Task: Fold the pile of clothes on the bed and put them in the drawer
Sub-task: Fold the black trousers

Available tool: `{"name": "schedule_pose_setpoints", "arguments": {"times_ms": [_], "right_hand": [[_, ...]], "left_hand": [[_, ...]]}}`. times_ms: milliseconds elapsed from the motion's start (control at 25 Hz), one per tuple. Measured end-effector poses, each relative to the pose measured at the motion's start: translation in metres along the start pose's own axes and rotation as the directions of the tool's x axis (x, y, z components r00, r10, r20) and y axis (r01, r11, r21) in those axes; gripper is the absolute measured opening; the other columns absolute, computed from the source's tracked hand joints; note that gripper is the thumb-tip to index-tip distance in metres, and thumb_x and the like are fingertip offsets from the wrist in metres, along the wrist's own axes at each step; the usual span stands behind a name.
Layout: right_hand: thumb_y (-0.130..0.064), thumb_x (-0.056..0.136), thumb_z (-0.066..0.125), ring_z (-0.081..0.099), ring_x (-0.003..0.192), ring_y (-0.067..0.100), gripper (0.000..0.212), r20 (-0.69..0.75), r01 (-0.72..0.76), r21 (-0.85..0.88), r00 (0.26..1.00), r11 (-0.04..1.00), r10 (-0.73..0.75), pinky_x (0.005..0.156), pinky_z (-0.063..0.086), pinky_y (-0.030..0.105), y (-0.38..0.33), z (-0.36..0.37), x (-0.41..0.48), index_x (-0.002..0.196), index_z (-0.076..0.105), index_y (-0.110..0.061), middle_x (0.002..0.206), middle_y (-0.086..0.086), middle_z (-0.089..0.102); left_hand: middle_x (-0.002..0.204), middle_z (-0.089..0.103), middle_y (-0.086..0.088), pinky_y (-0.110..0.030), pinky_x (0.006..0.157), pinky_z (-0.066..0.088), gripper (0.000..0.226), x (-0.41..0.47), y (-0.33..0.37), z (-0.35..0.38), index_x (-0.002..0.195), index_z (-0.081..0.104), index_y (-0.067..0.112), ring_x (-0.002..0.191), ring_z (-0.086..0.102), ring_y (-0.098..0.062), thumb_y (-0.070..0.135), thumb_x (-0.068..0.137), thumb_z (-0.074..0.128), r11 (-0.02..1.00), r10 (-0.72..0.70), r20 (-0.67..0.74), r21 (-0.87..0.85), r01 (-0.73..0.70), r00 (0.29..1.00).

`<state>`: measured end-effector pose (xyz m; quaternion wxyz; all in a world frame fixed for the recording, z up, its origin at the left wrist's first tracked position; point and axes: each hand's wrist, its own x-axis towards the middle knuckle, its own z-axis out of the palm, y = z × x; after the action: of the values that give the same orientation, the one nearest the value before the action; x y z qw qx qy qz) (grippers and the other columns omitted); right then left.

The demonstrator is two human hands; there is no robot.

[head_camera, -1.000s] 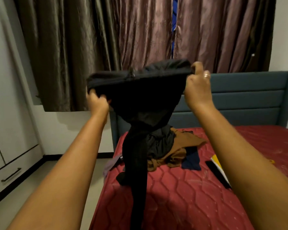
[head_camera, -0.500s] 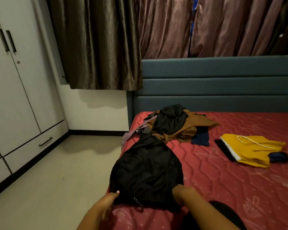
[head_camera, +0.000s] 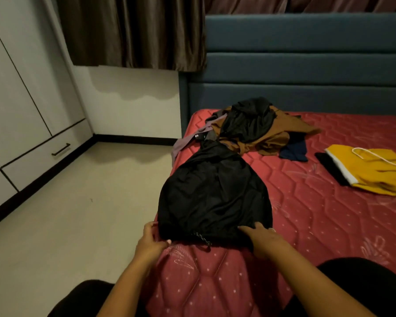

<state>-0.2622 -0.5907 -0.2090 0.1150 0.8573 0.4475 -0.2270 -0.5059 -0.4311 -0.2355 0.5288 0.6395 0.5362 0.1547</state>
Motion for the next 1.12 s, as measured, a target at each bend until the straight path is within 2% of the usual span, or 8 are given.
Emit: {"name": "schedule_pose_setpoints", "arguments": {"times_ms": [200,360,480,600,720,880,1000,1120], "right_hand": [[-0.005,0.091,0.045,0.047,0.123,0.034,0.056,-0.145,0.005,0.111,0.989,0.994,0.011,0.101,0.040,0.035,0.006,0.003,0.039,0.138,0.044,-0.036,0.140,0.007,0.039],[0.009,0.080,0.043,0.060,0.111,0.028,0.054,-0.230,-0.045,0.347,0.964,0.937,0.131,0.086,0.046,0.026,0.029,-0.020,0.054,0.114,0.069,-0.023,0.123,0.006,0.063],[0.009,0.077,0.050,0.063,0.106,0.031,0.050,-0.377,-0.199,0.444,0.843,0.874,0.384,0.086,0.049,0.035,0.068,-0.044,0.054,0.109,0.072,-0.023,0.116,0.011,0.068],[0.013,0.076,0.042,0.063,0.108,0.025,0.063,-0.233,-0.100,0.458,0.946,0.883,0.228,0.085,0.050,0.030,0.067,-0.045,0.045,0.111,0.070,-0.031,0.121,0.003,0.066],[0.012,0.081,0.038,0.060,0.095,0.013,0.054,0.114,-0.008,0.327,0.993,0.945,-0.031,0.066,0.044,0.018,0.053,-0.035,0.040,0.098,0.070,-0.028,0.111,0.002,0.067],[0.001,0.088,0.042,0.059,0.113,0.029,0.039,-0.067,-0.194,0.111,0.977,0.975,0.202,0.071,0.039,0.024,0.055,-0.048,0.032,0.121,0.061,-0.009,0.127,0.015,0.060],[0.011,0.083,0.040,0.063,0.093,0.029,0.044,-0.046,-0.026,0.111,0.998,0.993,0.031,0.061,0.052,0.025,0.051,-0.042,0.021,0.107,0.067,-0.014,0.111,0.014,0.061],[0.003,0.086,0.043,0.060,0.095,0.019,0.031,0.101,-0.043,0.093,0.994,0.995,0.034,0.066,0.041,0.021,0.042,-0.038,0.010,0.105,0.062,-0.011,0.113,0.012,0.064]], "left_hand": [[0.111,0.063,-0.009,-0.029,0.074,0.040,0.054,0.032,0.020,0.021,0.133,0.045,0.028,0.101,0.060,-0.032,0.002,0.086,0.054,0.969,0.125,-0.060,0.219,-0.110,0.990],[0.098,0.068,-0.009,-0.034,0.077,0.051,0.045,0.059,0.024,0.010,0.087,0.067,0.022,0.091,0.062,-0.032,-0.011,0.072,0.040,0.993,0.036,-0.241,-0.097,-0.061,0.970],[0.090,0.066,-0.014,-0.040,0.075,0.056,0.047,0.066,0.031,-0.008,0.077,0.068,0.015,0.086,0.063,-0.032,-0.017,0.072,0.035,0.908,-0.054,-0.367,-0.406,-0.108,0.929],[0.089,0.065,-0.013,-0.021,0.051,0.053,0.045,0.051,0.044,-0.013,0.091,0.068,0.009,0.075,0.062,-0.022,-0.019,0.082,0.033,0.892,-0.108,-0.231,-0.452,-0.008,0.967],[0.092,0.066,-0.015,-0.022,0.052,0.049,0.043,0.039,0.044,-0.007,0.105,0.067,0.006,0.077,0.060,-0.023,-0.015,0.081,0.038,0.848,-0.147,-0.043,-0.519,0.104,0.988],[0.093,0.070,-0.011,-0.032,0.067,0.056,0.023,0.025,0.051,-0.008,0.095,0.068,0.003,0.078,0.066,-0.026,0.001,0.090,0.045,0.640,-0.118,-0.024,-0.766,0.058,0.993],[0.101,0.071,-0.016,-0.036,0.084,0.056,0.021,0.026,0.039,-0.006,0.093,0.071,0.009,0.091,0.068,-0.027,-0.007,0.087,0.058,0.802,-0.042,-0.125,-0.595,-0.041,0.991],[0.103,0.070,-0.008,-0.044,0.096,0.051,0.035,0.027,0.026,-0.005,0.086,0.073,0.024,0.100,0.066,-0.026,-0.009,0.083,0.062,0.933,-0.019,-0.201,-0.355,-0.055,0.979]]}}
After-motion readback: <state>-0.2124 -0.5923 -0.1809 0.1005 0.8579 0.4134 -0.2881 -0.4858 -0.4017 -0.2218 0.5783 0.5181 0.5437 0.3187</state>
